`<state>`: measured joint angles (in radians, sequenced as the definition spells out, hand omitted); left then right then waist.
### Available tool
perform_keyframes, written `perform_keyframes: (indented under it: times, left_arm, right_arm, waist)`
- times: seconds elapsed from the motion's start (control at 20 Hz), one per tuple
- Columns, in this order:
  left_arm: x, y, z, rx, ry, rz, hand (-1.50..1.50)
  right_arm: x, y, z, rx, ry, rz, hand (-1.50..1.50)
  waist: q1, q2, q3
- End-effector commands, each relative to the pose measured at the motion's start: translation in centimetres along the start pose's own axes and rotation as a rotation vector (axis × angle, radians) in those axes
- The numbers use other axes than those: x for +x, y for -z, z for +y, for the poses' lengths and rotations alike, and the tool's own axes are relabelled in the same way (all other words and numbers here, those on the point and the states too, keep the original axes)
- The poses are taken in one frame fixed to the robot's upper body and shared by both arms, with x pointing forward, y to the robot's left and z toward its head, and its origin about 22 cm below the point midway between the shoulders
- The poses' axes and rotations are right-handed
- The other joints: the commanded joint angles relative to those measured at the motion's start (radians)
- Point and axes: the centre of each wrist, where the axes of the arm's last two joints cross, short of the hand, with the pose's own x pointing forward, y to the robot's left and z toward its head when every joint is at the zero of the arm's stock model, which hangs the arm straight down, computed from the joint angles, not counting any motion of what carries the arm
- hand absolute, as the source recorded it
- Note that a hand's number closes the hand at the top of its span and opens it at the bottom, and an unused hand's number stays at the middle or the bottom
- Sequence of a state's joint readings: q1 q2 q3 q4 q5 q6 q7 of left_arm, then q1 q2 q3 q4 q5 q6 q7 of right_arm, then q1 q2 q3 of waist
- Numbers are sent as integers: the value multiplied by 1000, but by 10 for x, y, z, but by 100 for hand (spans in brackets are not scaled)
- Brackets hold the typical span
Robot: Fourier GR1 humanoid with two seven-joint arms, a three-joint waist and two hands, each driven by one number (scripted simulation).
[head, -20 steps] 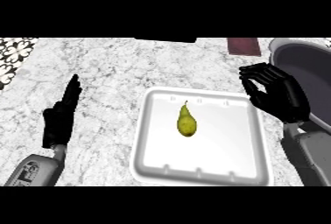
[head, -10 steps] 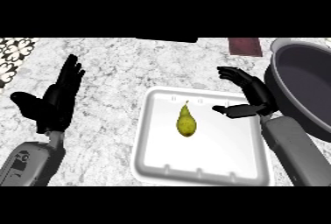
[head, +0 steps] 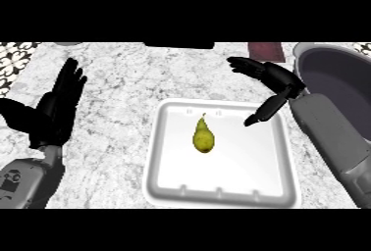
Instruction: Pick the pear from the tray and place it in the pot
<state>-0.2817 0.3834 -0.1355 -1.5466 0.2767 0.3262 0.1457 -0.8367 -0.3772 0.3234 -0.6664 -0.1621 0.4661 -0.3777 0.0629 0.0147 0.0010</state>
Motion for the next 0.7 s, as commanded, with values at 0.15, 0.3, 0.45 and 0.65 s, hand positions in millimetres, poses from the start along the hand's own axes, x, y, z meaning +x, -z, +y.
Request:
perform_keyframes:
  times: [0.15,0.3,0.45,0.65]
  left_arm:
    - [7,-4,10,4,-4,19,0]
    - [-5,-10,10,51,0,8,0]
    - [-2,-8,10,51,6,8,0]
    - [-2,-5,18,52,9,16,0]
  right_arm:
    - [53,56,10,365,-239,179,-150]
    - [50,65,26,473,-296,211,-150]
    - [50,86,61,543,-321,241,-150]
    - [49,90,50,566,-298,274,-150]
  waist:
    - [4,-6,-1]
    - [-28,-11,-1]
    - [-43,-13,-1]
    - [-43,-10,-1]
